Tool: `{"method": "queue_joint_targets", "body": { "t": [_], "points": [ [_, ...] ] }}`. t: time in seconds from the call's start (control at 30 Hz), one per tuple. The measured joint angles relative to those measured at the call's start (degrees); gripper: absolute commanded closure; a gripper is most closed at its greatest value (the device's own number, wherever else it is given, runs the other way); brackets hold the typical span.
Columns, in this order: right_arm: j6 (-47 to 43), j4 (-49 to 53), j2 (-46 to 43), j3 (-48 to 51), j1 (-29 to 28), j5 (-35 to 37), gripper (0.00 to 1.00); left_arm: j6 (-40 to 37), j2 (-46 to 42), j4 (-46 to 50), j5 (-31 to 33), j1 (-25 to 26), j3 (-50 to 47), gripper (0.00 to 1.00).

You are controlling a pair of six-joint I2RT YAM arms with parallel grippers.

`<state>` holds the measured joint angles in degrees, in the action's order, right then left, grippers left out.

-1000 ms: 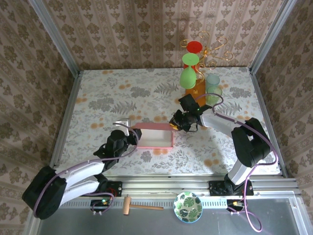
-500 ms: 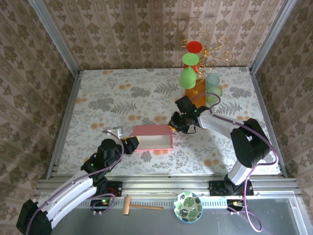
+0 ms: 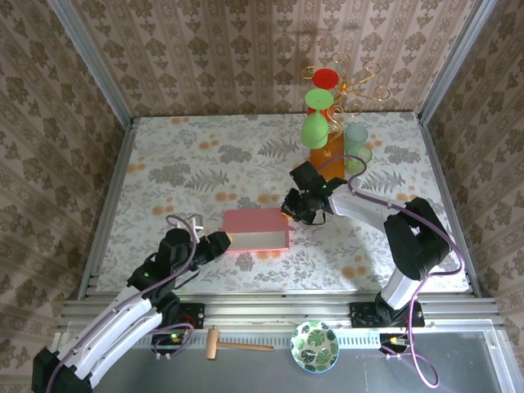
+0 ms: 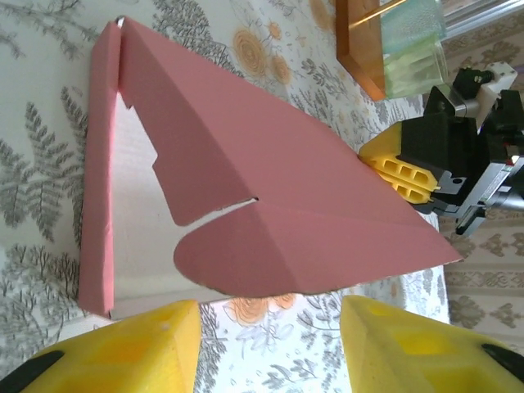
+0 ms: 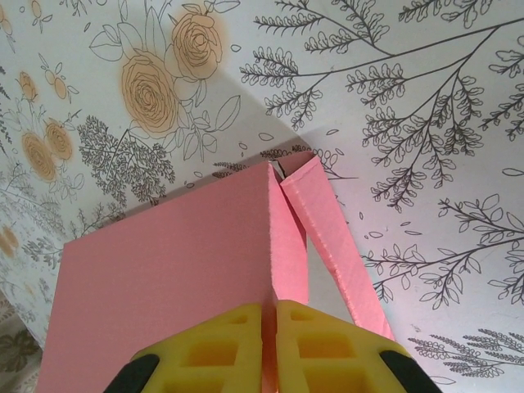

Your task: Fold the paper box

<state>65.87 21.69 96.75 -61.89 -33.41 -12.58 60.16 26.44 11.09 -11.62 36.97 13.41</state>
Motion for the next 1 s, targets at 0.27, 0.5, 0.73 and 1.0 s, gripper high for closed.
{"method": "queue_joint_targets", "body": {
  "t": [0.27,0.5,0.73,1.0],
  "points": [
    [-0.8,-0.1,0.6,-0.1,0.0,0.4,0.92,4.7,-1.9,17.2,1.0,-1.5,11.7,0.56],
    [-2.7,-0.1,1.6,-0.3,-0.2,0.9,0.92,4.0,0.1,28.9,3.3,-5.6,18.1,0.56],
    [-5.9,1.7,2.3,-1.9,-0.4,2.2,0.93,0.3,15.0,20.2,-4.1,-14.8,17.0,0.56],
    [-9.4,5.9,3.9,-5.1,-0.5,3.2,0.93,-8.9,33.8,9.4,-13.0,-17.2,17.0,0.5]
  ]
}}
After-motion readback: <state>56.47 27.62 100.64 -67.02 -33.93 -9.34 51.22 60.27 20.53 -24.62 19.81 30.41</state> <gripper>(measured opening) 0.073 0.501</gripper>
